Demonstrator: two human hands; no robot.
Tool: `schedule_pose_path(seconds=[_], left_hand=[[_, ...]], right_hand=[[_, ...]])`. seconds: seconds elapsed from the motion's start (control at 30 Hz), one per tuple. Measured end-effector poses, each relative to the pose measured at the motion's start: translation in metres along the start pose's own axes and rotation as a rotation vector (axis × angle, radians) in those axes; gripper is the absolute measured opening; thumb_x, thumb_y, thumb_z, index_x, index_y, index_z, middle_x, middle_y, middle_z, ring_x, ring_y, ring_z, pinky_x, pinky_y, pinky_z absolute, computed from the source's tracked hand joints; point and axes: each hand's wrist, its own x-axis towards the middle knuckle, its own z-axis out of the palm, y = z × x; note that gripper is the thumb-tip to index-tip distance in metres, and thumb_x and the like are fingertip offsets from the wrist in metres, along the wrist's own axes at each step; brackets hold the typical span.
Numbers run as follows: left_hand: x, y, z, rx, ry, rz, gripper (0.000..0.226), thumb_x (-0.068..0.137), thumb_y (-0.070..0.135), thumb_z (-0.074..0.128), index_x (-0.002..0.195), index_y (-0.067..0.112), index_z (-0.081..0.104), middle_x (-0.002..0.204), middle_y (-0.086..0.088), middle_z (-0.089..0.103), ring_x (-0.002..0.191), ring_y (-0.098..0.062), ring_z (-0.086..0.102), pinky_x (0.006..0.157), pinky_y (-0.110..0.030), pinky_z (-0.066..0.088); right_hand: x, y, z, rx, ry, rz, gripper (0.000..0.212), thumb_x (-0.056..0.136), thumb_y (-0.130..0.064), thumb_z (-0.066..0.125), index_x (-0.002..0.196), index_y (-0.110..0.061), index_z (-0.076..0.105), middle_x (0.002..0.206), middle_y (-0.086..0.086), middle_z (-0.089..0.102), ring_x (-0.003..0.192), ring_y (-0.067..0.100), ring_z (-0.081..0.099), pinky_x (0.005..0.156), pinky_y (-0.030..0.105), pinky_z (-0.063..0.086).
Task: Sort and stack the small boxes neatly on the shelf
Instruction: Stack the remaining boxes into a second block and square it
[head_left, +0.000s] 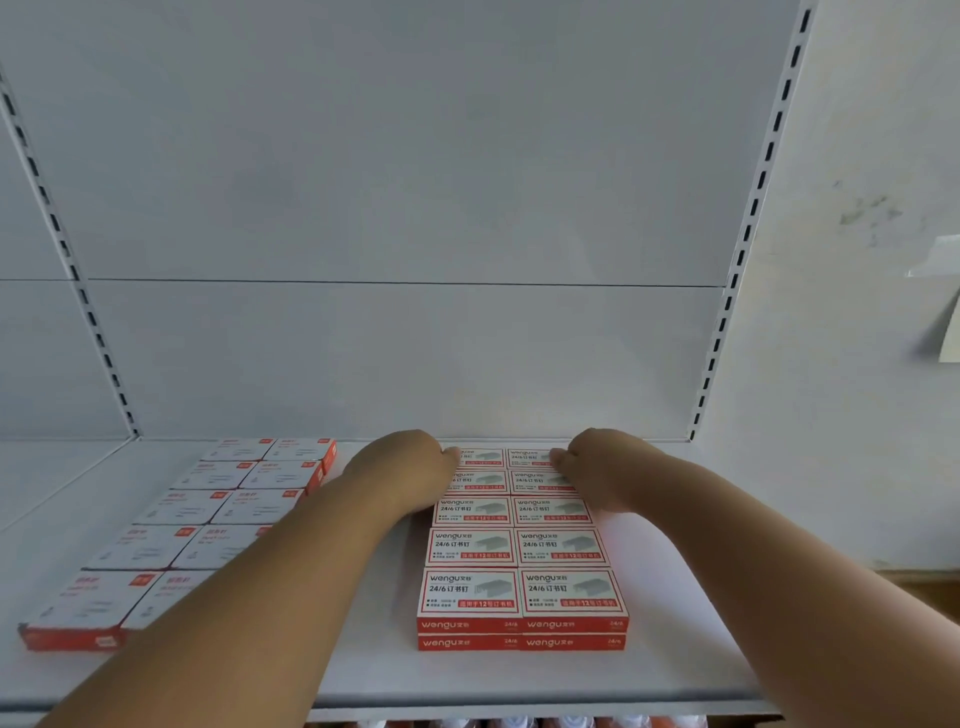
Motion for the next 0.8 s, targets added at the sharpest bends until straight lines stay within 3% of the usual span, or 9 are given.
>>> schedule_pose_path(seconds=[0.07,0.17,0.23,0.3,0.37,0.43,0.57,0.7,0.8], left_hand=[[0.001,-0.002,0.002,-0.009,0.013,-0.001,0.051,0.1,0.049,0.032,0.098,0.014,0.069,0.099,-0.005,0.068,0.091,-0.023,0.061,0.08,-0.032,0.046],[0.001,-0.003,0.002,-0.028,0.007,-0.006,0.051,0.099,0.05,0.033,0.094,0.014,0.069,0.095,-0.004,0.068,0.089,-0.023,0.061,0.077,-0.031,0.046],[0.001,-0.003,0.001,-0.031,-0.001,-0.016,0.052,0.099,0.052,0.033,0.089,0.014,0.068,0.091,-0.003,0.067,0.085,-0.021,0.061,0.072,-0.03,0.044],[0.0,-0.002,-0.002,-0.019,0.032,-0.042,0.048,0.098,0.053,0.034,0.085,0.015,0.063,0.081,0.001,0.064,0.075,-0.016,0.059,0.061,-0.028,0.04],[0.0,0.001,-0.006,-0.025,0.134,-0.056,0.038,0.096,0.05,0.038,0.09,0.017,0.056,0.08,0.003,0.06,0.073,-0.015,0.057,0.058,-0.029,0.038],[0.0,0.006,-0.008,-0.14,0.183,-0.011,0.029,0.095,0.044,0.044,0.102,0.019,0.057,0.094,0.003,0.062,0.085,-0.019,0.06,0.067,-0.031,0.044],[-0.002,0.019,-0.002,-0.489,0.069,0.118,0.017,0.097,0.03,0.054,0.108,0.028,0.068,0.107,0.007,0.068,0.095,-0.012,0.064,0.084,-0.03,0.051],[-0.003,0.019,0.01,-0.679,0.028,0.075,0.015,0.095,0.028,0.06,0.107,0.031,0.069,0.093,0.013,0.07,0.078,-0.004,0.069,0.063,-0.019,0.051],[-0.003,0.019,0.011,-0.71,0.045,0.069,0.015,0.094,0.029,0.061,0.107,0.032,0.069,0.091,0.015,0.07,0.074,-0.002,0.069,0.056,-0.014,0.047]], right_hand=[[-0.003,-0.001,0.0,0.051,-0.006,0.014,0.045,0.104,-0.04,0.026,0.119,-0.01,0.056,0.119,0.012,0.061,0.106,0.028,0.057,0.085,0.035,0.046],[-0.002,0.001,0.001,0.083,-0.027,0.015,0.043,0.105,-0.036,0.026,0.131,-0.011,0.052,0.123,0.013,0.058,0.112,0.031,0.056,0.089,0.036,0.047],[0.001,0.005,0.0,0.025,-0.024,0.007,0.047,0.103,-0.046,0.027,0.106,-0.011,0.059,0.105,0.011,0.064,0.097,0.028,0.06,0.079,0.034,0.047],[0.007,0.01,-0.001,0.052,0.077,0.038,0.047,0.098,-0.055,0.03,0.091,-0.015,0.052,0.085,0.002,0.06,0.084,0.023,0.059,0.071,0.033,0.045],[0.01,0.011,0.0,0.092,0.213,0.035,0.042,0.095,-0.057,0.033,0.095,-0.018,0.05,0.087,-0.001,0.058,0.082,0.021,0.056,0.068,0.035,0.044],[0.01,0.006,0.001,0.162,0.266,-0.061,0.038,0.095,-0.053,0.04,0.105,-0.022,0.057,0.098,-0.001,0.061,0.088,0.021,0.056,0.072,0.036,0.047],[0.011,-0.005,0.011,0.472,0.143,-0.179,0.019,0.092,-0.04,0.052,0.098,-0.031,0.067,0.096,-0.012,0.068,0.089,0.011,0.063,0.081,0.034,0.054],[0.014,-0.003,0.019,0.644,0.108,-0.165,0.011,0.09,-0.034,0.059,0.089,-0.031,0.07,0.086,-0.011,0.072,0.08,0.008,0.068,0.077,0.032,0.057],[0.015,-0.003,0.021,0.738,0.061,-0.157,0.011,0.09,-0.033,0.059,0.088,-0.03,0.07,0.084,-0.008,0.074,0.077,0.011,0.071,0.074,0.034,0.059]])
